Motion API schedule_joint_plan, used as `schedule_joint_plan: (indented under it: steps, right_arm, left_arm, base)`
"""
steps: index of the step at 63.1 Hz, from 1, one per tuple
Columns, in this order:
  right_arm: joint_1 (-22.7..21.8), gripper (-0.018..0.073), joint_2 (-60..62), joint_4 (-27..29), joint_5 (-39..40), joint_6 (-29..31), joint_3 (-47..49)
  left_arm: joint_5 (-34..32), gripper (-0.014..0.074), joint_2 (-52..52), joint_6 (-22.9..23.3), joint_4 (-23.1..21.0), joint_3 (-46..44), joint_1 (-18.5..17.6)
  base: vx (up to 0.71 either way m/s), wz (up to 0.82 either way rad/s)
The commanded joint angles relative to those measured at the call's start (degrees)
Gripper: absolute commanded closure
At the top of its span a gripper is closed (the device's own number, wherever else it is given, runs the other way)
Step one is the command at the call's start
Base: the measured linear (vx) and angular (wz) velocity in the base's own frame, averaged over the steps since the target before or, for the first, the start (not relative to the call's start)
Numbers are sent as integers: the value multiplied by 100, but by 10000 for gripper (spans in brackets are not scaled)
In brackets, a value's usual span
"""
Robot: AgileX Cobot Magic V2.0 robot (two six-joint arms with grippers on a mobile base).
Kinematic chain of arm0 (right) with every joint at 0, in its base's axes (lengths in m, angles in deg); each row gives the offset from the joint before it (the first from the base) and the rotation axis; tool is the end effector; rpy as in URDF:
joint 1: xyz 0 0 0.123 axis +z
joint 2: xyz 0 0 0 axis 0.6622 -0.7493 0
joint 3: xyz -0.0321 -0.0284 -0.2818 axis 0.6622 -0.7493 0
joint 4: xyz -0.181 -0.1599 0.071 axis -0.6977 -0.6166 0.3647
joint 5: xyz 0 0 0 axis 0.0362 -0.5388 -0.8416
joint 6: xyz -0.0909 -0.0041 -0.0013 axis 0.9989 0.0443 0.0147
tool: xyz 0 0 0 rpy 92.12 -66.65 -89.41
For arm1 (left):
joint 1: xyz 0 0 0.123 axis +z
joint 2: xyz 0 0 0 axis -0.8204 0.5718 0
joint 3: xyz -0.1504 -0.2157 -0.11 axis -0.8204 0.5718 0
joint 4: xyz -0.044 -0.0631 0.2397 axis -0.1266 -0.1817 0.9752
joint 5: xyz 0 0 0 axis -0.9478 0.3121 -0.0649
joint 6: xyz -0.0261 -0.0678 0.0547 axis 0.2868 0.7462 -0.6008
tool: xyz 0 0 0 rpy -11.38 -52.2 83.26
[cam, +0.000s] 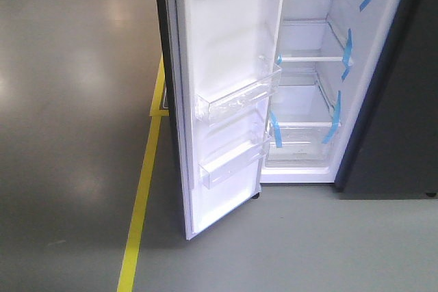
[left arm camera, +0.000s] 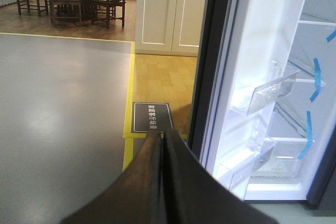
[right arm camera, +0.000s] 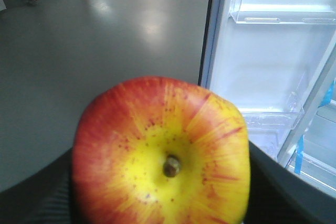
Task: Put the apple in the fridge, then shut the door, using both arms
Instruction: 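Drive up to the open fridge door holding the apple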
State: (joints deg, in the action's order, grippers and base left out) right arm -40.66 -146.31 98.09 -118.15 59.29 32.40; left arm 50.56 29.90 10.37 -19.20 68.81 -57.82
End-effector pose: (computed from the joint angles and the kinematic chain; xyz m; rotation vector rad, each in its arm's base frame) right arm 0.1105 0.0498 0.5388 -0.6120 1.8837 0.4047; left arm 0.0562 -0.0031 0.1893 -0.0791 1.6714 -0.1523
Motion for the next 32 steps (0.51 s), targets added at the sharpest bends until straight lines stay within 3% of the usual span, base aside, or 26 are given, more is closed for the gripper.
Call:
schedule_joint_plan:
  steps: [1, 32]
  right_arm:
    - [-1, 563, 9, 195, 100, 5, 107]
    - [-1, 563, 9, 195, 100, 5, 107]
  left_arm:
    - [-411, 603, -88, 46, -55, 117, -24]
    - [-411, 603, -88, 46, -55, 117, -24]
  base:
    - [23, 0]
    - [21, -2]
